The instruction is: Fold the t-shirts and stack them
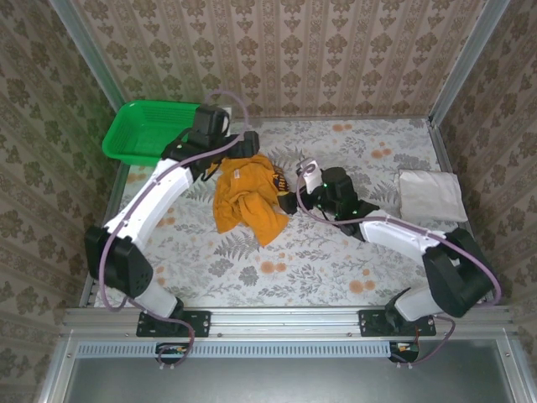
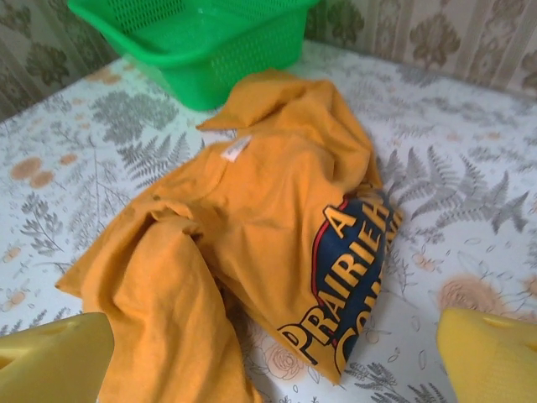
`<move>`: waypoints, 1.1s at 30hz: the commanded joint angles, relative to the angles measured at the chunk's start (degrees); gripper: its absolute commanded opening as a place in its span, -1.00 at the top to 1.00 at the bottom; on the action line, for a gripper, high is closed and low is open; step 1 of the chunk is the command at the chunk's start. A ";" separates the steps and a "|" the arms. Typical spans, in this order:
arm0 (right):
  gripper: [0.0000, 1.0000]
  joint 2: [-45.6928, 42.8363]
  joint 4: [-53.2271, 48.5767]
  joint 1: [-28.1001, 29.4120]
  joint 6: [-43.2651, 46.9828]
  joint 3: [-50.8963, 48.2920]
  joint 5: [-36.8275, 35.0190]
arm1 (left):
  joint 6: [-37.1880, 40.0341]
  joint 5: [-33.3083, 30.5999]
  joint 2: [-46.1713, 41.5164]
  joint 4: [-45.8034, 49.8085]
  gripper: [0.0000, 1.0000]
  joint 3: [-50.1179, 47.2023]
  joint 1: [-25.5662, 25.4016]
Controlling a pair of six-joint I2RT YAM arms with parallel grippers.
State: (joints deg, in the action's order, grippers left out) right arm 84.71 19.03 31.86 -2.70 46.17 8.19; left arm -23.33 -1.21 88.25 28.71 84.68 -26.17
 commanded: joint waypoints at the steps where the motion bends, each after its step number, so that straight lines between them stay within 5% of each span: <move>1: -0.97 4.76 -0.42 1.03 -3.01 4.51 0.69 | -6.63 -2.34 -2.66 -2.03 -1.00 -5.47 4.56; 6: -0.81 13.81 -4.53 4.64 -1.87 11.59 -0.97 | -13.19 -0.62 -4.46 -5.52 -1.00 -16.68 8.24; 11: -0.33 19.89 -6.19 8.31 -1.69 16.19 1.11 | -17.09 1.11 -5.67 -10.09 -1.00 -24.90 10.28; 14: 0.05 23.16 -6.81 9.53 -2.51 18.25 1.87 | -18.79 2.34 -4.77 -12.08 -1.00 -27.14 10.78; 18: 0.98 23.27 -7.60 9.65 -2.91 18.96 -1.26 | -19.59 2.97 -3.62 -13.42 -0.99 -27.73 10.89; 24: 1.00 14.16 -5.38 6.82 -3.01 14.03 -4.06 | -21.58 5.09 -1.69 -17.02 -1.00 -27.82 10.75; 33: 1.00 8.18 -4.26 4.09 -8.08 11.27 5.16 | -35.11 7.47 -2.23 -23.46 -1.00 -30.90 4.78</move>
State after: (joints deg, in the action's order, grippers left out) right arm 93.14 13.80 35.40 -8.23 58.22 8.91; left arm -51.83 5.23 87.92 8.47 55.44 -18.90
